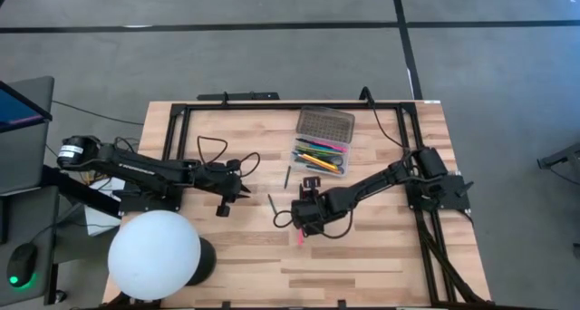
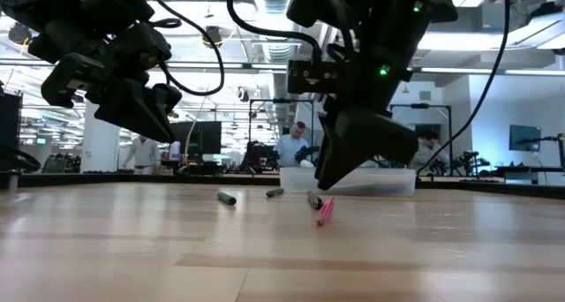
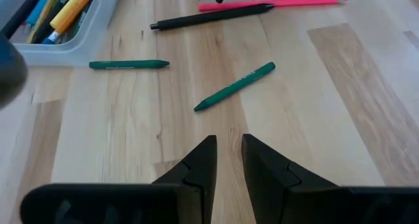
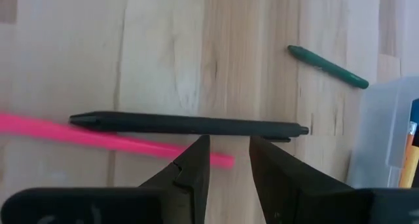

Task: Pick & place school supplies into a supply box
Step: Adjust the black pen, then put the pink pencil into the black supply box

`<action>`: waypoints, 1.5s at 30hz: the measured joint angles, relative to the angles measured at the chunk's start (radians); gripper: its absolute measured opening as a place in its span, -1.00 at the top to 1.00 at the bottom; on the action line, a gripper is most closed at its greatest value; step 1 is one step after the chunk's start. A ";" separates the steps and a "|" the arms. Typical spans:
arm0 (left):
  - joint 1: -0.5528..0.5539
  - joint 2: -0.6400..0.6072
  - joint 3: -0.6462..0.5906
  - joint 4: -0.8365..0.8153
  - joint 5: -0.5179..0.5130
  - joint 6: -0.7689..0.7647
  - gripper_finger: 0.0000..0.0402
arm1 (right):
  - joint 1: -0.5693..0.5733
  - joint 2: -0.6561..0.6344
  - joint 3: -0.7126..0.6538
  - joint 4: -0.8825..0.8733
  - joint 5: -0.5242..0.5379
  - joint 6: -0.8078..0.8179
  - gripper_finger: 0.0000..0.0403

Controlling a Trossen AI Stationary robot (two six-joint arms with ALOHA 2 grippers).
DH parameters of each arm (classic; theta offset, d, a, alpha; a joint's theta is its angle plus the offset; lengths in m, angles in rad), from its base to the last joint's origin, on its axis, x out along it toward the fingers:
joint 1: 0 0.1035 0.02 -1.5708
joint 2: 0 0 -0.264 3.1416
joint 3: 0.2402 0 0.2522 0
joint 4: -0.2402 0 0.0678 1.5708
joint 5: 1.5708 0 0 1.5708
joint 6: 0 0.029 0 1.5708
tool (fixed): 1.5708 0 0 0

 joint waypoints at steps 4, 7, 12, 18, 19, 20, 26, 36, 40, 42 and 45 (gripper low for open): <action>0.000 0.000 0.000 0.002 0.000 0.003 0.66 | -0.012 0.000 0.000 0.009 -0.004 -0.006 0.49; 0.000 0.000 0.000 0.002 0.000 0.004 0.66 | -0.026 0.001 0.000 0.008 -0.022 0.001 0.49; 0.000 0.001 0.000 0.002 0.000 0.007 0.66 | -0.035 0.001 0.000 0.005 -0.022 0.001 0.49; 0.000 0.001 0.000 0.002 0.000 0.007 0.66 | -0.042 0.019 -0.002 -0.007 -0.037 0.004 0.49; 0.000 0.001 0.000 0.002 0.000 0.007 0.66 | -0.043 0.020 -0.002 -0.003 -0.042 0.004 0.49; 0.000 0.001 0.000 0.001 0.000 0.007 0.66 | -0.043 0.030 0.001 0.004 -0.043 0.004 0.49; 0.000 0.001 0.000 0.002 0.000 0.007 0.66 | -0.037 0.044 0.005 -0.026 -0.039 0.033 0.49; 0.000 0.001 0.000 0.001 0.000 0.007 0.66 | 0.001 0.042 0.003 -0.146 -0.029 0.137 0.49; 0.000 0.001 0.000 0.001 0.000 0.007 0.66 | 0.023 0.042 0.002 -0.182 -0.026 0.177 0.49; 0.000 0.001 0.000 0.001 0.000 0.008 0.66 | 0.035 0.037 0.002 -0.196 -0.028 0.187 0.49; 0.000 0.001 0.000 0.001 0.000 0.007 0.66 | 0.051 0.037 0.001 -0.210 -0.027 0.206 0.49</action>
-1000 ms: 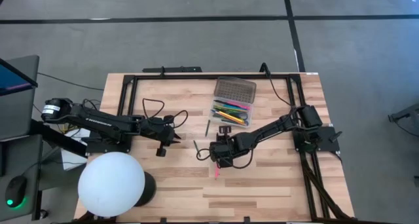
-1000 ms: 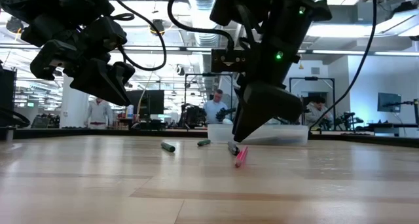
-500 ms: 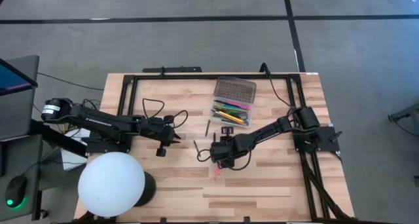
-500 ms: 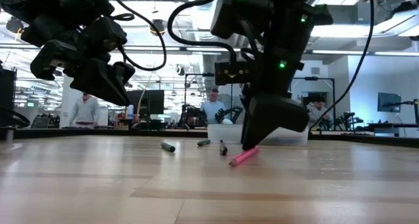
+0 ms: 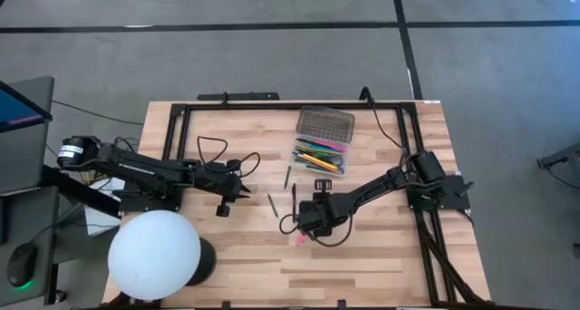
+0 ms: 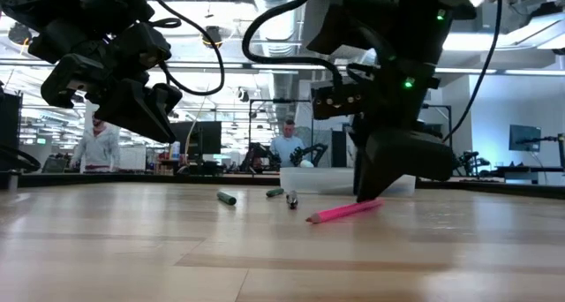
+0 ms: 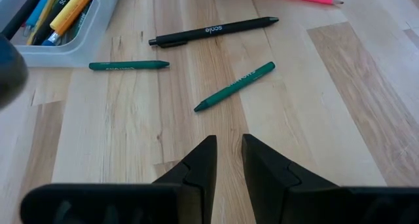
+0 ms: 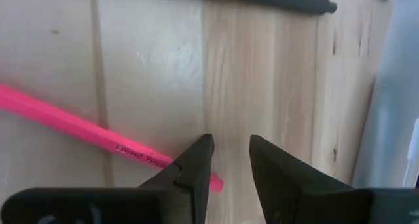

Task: Pick & place school supplies into a supply box
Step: Put the pink pencil into the black supply box

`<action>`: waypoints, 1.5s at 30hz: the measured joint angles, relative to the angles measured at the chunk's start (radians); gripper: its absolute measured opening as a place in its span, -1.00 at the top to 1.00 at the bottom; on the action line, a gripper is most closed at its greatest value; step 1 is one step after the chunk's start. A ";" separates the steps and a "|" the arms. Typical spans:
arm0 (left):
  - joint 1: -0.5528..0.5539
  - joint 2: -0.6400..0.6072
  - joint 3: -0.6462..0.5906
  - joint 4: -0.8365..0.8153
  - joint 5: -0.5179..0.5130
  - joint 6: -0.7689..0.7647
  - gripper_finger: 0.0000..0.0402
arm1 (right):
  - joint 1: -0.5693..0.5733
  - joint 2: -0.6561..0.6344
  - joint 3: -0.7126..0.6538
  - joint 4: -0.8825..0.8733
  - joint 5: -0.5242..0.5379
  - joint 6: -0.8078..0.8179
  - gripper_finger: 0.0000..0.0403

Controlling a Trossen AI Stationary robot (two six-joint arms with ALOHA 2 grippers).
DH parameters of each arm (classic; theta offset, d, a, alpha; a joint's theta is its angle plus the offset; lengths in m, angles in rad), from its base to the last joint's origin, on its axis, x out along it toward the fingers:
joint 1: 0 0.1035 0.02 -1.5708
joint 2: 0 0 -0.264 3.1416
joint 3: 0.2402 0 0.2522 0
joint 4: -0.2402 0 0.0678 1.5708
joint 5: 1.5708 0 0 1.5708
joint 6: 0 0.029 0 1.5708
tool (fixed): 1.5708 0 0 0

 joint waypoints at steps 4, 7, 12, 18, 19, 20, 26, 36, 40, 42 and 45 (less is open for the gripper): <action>0.000 0.000 0.000 0.000 0.000 0.000 0.66 | 0.021 0.000 -0.001 -0.012 -0.001 0.008 0.49; 0.000 0.000 0.000 0.000 0.000 0.000 0.66 | 0.033 0.000 -0.001 -0.017 -0.003 0.017 0.49; 0.000 0.000 0.000 0.000 0.000 0.000 0.66 | 0.046 0.000 -0.001 -0.028 -0.005 0.032 0.49; 0.000 0.000 0.000 0.000 0.000 0.001 0.66 | 0.051 -0.006 0.003 -0.070 0.078 0.029 0.49; 0.000 0.000 0.000 0.001 0.000 0.001 0.66 | 0.052 -0.006 0.010 -0.072 0.088 0.020 0.49; 0.000 0.000 0.000 0.001 0.000 0.001 0.66 | 0.052 -0.013 0.017 -0.063 0.092 0.006 0.49; 0.000 0.001 0.000 0.007 0.000 0.011 0.66 | 0.074 -0.038 0.047 -0.041 0.112 -0.085 0.49; 0.000 0.001 0.000 0.004 0.000 0.012 0.66 | 0.080 -0.039 0.053 0.114 -0.153 -0.248 0.49; 0.000 0.001 0.000 0.006 0.000 0.019 0.66 | 0.080 -0.039 0.054 0.107 -0.201 -0.249 0.49; 0.000 0.001 0.000 0.008 -0.001 0.019 0.66 | 0.074 -0.039 0.054 0.106 -0.235 -0.251 0.49; 0.000 0.001 0.000 0.009 -0.001 0.020 0.66 | 0.065 -0.039 0.048 0.103 -0.277 -0.250 0.49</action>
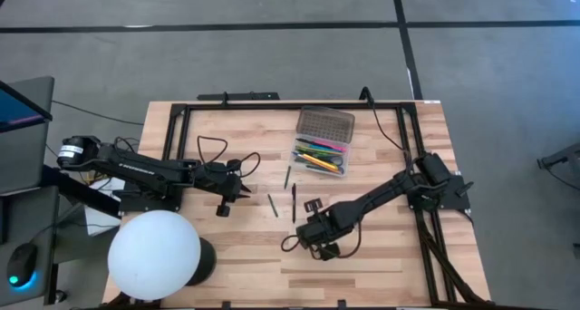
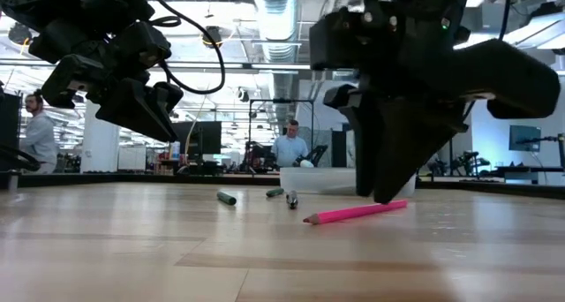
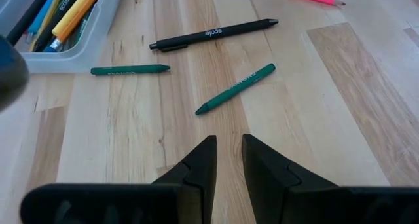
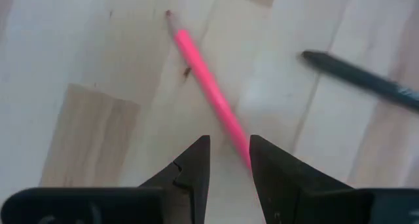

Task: Pick & place school supplies into a supply box
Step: Put the pink pencil into the black supply box

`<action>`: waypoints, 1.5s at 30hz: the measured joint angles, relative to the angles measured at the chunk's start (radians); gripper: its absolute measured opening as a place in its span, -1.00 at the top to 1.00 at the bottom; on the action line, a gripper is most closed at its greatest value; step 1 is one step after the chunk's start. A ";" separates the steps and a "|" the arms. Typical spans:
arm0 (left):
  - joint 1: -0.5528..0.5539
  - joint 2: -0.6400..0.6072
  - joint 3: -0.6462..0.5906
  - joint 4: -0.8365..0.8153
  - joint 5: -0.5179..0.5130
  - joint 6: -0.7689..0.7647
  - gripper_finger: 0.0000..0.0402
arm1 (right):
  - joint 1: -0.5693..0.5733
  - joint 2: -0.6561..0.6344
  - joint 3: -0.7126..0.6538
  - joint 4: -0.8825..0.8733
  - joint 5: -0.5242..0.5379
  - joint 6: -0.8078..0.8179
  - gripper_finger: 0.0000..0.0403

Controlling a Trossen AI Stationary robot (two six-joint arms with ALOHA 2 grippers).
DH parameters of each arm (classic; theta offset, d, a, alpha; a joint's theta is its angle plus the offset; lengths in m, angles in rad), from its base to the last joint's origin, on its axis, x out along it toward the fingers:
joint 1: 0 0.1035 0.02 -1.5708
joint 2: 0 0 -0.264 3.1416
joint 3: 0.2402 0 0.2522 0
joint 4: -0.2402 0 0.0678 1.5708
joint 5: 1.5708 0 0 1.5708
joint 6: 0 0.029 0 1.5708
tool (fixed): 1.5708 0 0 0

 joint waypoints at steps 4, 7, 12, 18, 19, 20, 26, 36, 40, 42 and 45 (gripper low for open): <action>0.000 0.000 0.000 0.006 0.000 0.000 0.66 | -0.012 0.000 -0.001 -0.019 -0.002 -0.003 0.49; 0.000 0.000 0.000 0.007 -0.003 0.000 0.66 | -0.023 0.000 -0.001 -0.019 -0.002 -0.009 0.49; 0.000 0.000 0.000 0.007 -0.005 0.000 0.66 | -0.037 0.000 -0.001 -0.019 -0.018 -0.018 0.49; 0.000 0.000 0.000 0.007 -0.005 0.000 0.66 | -0.046 0.001 -0.001 -0.014 -0.074 -0.017 0.49; 0.000 0.000 0.000 0.007 -0.005 0.000 0.66 | -0.046 0.001 -0.001 -0.013 -0.074 -0.017 0.49; 0.000 0.000 0.000 0.007 -0.005 0.000 0.66 | -0.047 0.002 -0.001 -0.013 -0.074 -0.017 0.49; 0.000 0.000 0.000 0.007 -0.004 0.000 0.66 | -0.057 0.015 -0.001 -0.002 -0.075 -0.017 0.49; 0.000 0.000 0.000 0.013 -0.012 0.009 0.66 | -0.088 0.011 -0.051 0.045 -0.093 0.070 0.49; 0.000 0.000 0.000 0.014 -0.017 0.009 0.66 | -0.100 0.013 -0.051 0.024 -0.096 0.169 0.49; 0.000 0.000 0.000 0.014 -0.017 0.009 0.66 | -0.103 0.013 -0.051 0.012 -0.096 0.207 0.50; 0.000 0.000 0.000 0.014 -0.018 0.009 0.66 | -0.099 0.013 -0.051 0.006 -0.090 0.237 0.55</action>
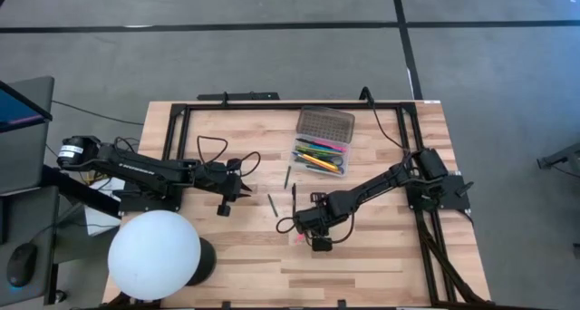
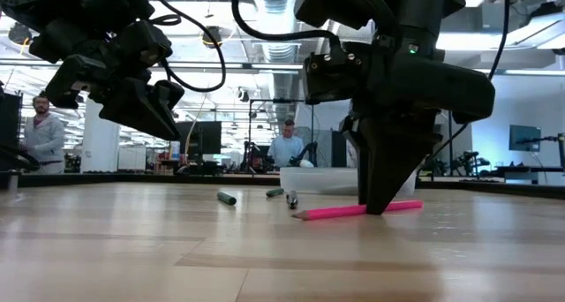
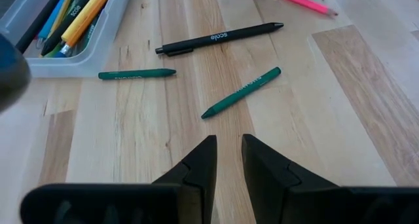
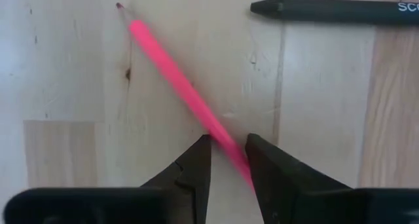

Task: Pick & place school supplies into a supply box
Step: Put the pink pencil into the black supply box

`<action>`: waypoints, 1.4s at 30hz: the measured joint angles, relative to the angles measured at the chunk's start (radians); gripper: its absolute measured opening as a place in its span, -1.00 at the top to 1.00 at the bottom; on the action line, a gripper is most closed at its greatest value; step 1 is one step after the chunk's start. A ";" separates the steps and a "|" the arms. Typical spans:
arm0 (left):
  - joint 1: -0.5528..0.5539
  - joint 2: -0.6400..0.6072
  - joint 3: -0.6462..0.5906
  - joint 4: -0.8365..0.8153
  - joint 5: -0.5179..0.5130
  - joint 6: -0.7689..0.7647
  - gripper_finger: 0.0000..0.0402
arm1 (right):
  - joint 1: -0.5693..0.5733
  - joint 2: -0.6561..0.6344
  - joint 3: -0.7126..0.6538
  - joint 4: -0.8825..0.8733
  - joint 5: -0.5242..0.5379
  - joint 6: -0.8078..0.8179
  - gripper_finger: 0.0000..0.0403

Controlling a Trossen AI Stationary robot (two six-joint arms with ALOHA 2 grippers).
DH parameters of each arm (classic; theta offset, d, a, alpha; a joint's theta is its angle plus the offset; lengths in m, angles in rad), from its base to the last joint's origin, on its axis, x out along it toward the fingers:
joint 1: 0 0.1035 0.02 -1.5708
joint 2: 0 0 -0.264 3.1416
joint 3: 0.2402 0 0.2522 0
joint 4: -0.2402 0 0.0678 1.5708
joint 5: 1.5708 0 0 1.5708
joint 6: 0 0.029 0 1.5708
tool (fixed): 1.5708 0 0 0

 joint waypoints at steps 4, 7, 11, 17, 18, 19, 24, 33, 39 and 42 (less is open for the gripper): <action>0.000 0.000 0.000 0.000 -0.001 0.000 0.66 | 0.019 0.000 -0.002 0.006 0.022 0.009 0.68; 0.000 0.000 0.000 0.000 -0.001 0.000 0.66 | 0.033 0.001 -0.003 0.013 0.053 0.004 0.77; 0.000 0.000 0.000 0.000 -0.001 0.000 0.66 | 0.044 0.002 -0.004 0.019 0.080 0.002 0.89; 0.000 0.000 0.000 0.000 -0.001 0.000 0.66 | 0.049 0.002 -0.004 0.021 0.095 0.002 0.97; 0.000 0.000 0.000 0.000 -0.001 0.001 0.66 | 0.049 0.002 -0.004 0.022 0.095 0.002 0.96; 0.000 0.000 0.000 0.000 -0.001 0.001 0.66 | 0.049 0.002 -0.004 0.023 0.095 0.002 0.95; 0.000 0.000 0.000 0.000 -0.002 0.001 0.66 | 0.049 0.002 -0.004 0.024 0.094 0.001 0.95; 0.000 0.000 0.000 0.000 -0.006 0.002 0.66 | 0.044 0.003 -0.003 0.005 0.041 0.011 0.82; 0.000 0.000 0.000 0.000 -0.005 0.002 0.66 | 0.032 0.002 -0.001 -0.038 -0.010 0.043 0.76; 0.000 0.000 0.000 0.000 -0.005 0.002 0.66 | 0.024 0.002 -0.001 -0.055 -0.024 0.045 0.81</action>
